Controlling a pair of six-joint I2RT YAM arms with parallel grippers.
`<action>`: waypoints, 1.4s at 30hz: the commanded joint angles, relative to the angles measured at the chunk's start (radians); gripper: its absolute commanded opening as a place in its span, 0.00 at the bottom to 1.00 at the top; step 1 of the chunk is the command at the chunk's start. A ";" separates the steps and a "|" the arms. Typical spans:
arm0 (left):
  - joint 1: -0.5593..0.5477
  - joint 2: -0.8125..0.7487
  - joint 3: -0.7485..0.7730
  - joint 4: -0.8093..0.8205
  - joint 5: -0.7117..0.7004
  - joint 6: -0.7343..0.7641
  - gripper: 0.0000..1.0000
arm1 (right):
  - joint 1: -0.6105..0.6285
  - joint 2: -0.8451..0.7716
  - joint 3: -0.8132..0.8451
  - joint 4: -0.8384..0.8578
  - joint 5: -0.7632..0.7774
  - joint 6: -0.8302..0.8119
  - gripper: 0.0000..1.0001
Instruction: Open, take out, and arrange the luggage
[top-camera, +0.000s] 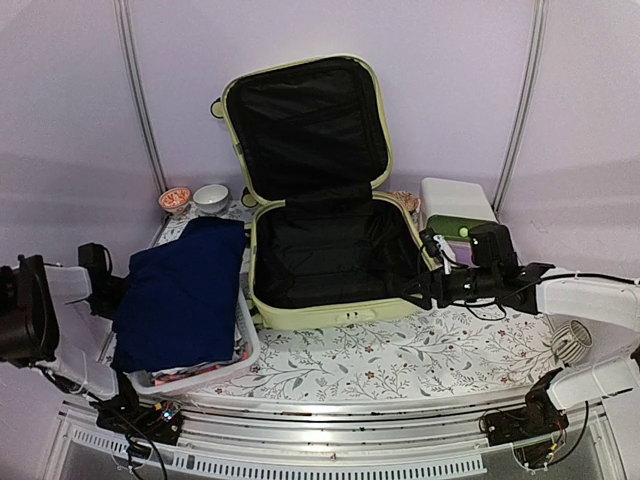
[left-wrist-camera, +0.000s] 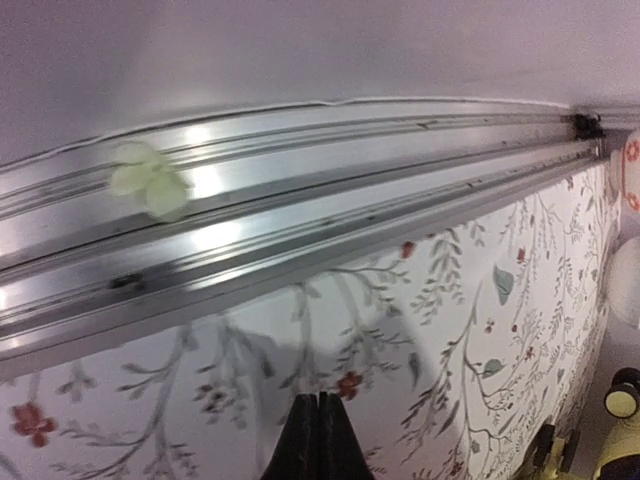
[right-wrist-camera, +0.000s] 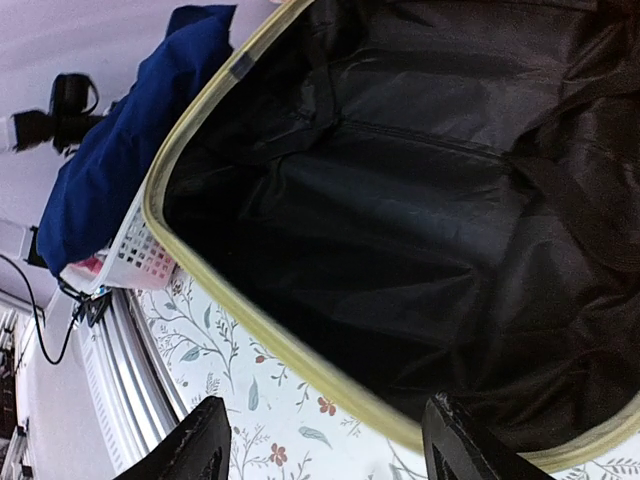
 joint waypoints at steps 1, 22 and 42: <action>-0.122 0.161 0.160 0.138 0.054 0.079 0.00 | 0.076 -0.049 -0.006 -0.018 0.089 -0.034 0.68; -0.163 -0.268 0.088 0.215 -0.112 0.600 0.37 | 0.047 -0.094 0.090 -0.008 0.564 -0.080 0.73; -0.211 -0.433 -0.410 1.029 -0.012 0.953 0.98 | -0.366 -0.204 -0.327 0.721 0.655 -0.362 0.92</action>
